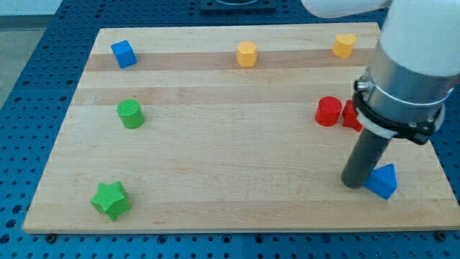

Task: Place the red circle horizontal to the green star

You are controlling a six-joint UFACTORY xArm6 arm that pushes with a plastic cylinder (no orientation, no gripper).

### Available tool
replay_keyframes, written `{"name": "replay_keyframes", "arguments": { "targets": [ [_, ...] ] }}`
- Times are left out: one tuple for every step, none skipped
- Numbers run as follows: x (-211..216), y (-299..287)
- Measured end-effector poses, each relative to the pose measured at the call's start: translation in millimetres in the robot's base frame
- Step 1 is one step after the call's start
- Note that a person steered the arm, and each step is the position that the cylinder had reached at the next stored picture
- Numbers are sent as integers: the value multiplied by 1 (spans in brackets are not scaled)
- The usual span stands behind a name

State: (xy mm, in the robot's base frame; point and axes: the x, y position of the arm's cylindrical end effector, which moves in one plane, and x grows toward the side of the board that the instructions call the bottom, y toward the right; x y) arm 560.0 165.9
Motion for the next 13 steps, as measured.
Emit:
{"name": "replay_keyframes", "arguments": {
  "targets": [
    [0, 3],
    [-14, 4],
    [-63, 8],
    [-73, 8],
    [-74, -2],
    [-90, -13],
    [-104, -13],
    [-104, -13],
    [-104, -20],
    [-105, -48],
    [-123, -64],
    [-160, -67],
    [-195, -39]
  ]
}}
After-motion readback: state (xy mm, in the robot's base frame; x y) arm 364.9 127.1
